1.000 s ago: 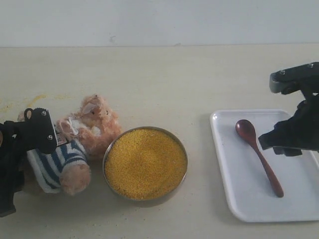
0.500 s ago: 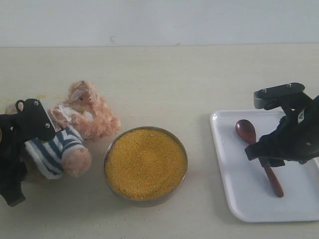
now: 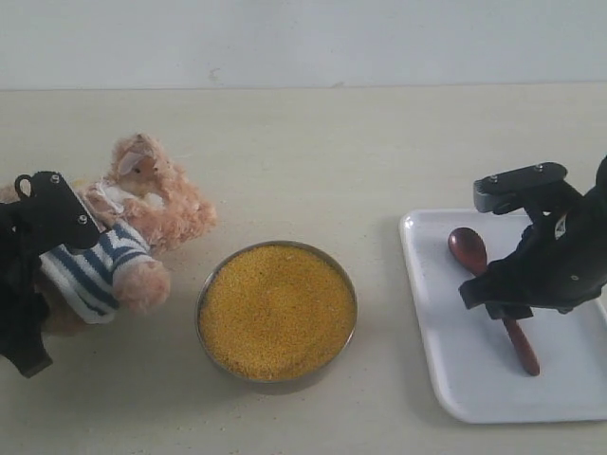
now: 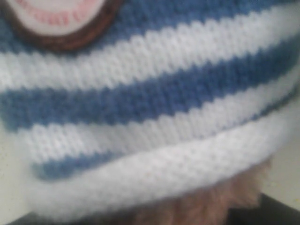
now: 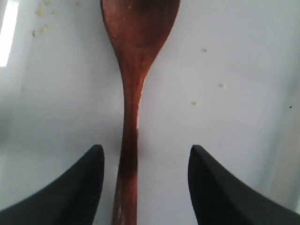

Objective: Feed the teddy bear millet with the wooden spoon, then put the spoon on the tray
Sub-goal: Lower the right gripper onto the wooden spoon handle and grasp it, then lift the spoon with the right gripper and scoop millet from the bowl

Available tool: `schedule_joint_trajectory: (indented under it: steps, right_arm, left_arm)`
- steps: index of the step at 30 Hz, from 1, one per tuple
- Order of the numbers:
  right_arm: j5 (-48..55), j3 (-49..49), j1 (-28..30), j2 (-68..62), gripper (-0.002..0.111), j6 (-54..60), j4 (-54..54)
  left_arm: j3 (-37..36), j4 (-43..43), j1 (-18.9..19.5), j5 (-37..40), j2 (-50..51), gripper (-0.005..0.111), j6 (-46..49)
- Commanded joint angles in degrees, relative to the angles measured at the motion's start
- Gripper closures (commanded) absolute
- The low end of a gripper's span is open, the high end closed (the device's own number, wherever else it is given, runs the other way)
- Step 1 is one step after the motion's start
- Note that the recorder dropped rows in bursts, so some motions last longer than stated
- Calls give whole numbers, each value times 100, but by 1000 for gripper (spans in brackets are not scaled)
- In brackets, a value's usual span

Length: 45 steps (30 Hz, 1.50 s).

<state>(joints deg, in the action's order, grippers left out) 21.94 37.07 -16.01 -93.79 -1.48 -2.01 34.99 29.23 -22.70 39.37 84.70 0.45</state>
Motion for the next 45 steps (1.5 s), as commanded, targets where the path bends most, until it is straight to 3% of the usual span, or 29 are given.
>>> schedule_joint_trajectory:
  steps: [1, 4, 6, 12, 26, 45]
  right_arm:
    - [-92, 25, -3, -134, 57, 55, 20]
    - [-92, 25, -3, -176, 58, 55, 20]
    - [-71, 25, -3, -180, 65, 55, 20]
    - [-6, 25, -3, -180, 109, 67, 20]
    - [249, 25, -3, 861, 108, 105, 20]
    - [546, 77, -108, 949, 108, 388, 201]
  left_arm:
    - [42, 17, -34, -38, -69, 103, -100]
    - [42, 17, -34, -38, -69, 103, -100]
    - [42, 17, -34, -38, -69, 103, -100]
    - [42, 17, -34, -38, -69, 103, -100]
    - [42, -8, -34, -26, -69, 103, -100]
    - [42, -8, -34, -26, -69, 103, -100]
